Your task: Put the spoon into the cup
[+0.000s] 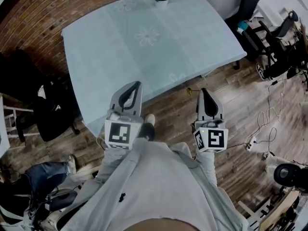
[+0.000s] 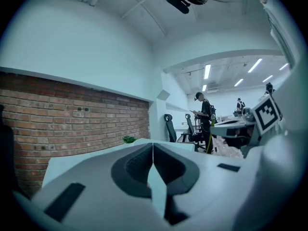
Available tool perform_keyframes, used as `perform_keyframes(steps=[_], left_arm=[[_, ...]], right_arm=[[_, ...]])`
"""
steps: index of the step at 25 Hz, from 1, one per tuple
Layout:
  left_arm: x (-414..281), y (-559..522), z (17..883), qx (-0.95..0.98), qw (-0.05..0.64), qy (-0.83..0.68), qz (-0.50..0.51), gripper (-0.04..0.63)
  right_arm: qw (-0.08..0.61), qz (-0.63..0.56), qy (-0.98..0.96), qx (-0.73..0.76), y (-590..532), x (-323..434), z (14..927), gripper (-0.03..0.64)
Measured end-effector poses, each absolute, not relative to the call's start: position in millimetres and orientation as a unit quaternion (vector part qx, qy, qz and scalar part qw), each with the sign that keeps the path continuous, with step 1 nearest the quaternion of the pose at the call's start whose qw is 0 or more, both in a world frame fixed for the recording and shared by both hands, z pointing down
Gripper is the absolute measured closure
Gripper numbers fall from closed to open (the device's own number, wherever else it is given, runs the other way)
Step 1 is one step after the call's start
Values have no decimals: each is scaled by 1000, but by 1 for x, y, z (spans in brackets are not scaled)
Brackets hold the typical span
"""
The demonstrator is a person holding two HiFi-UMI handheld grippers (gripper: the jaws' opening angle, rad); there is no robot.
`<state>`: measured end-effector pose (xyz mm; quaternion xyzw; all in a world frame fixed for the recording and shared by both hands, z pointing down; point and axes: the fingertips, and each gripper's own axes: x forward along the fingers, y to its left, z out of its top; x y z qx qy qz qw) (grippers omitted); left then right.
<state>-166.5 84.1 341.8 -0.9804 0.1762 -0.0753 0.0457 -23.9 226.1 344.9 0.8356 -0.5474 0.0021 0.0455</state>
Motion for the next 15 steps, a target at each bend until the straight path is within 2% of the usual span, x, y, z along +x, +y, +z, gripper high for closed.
perform_keyframes(steps=[15], left_arm=[[-118,4,357,-983,33,159,-91,575]], right_arm=[[49,28,-518,853,159,26,362,598]])
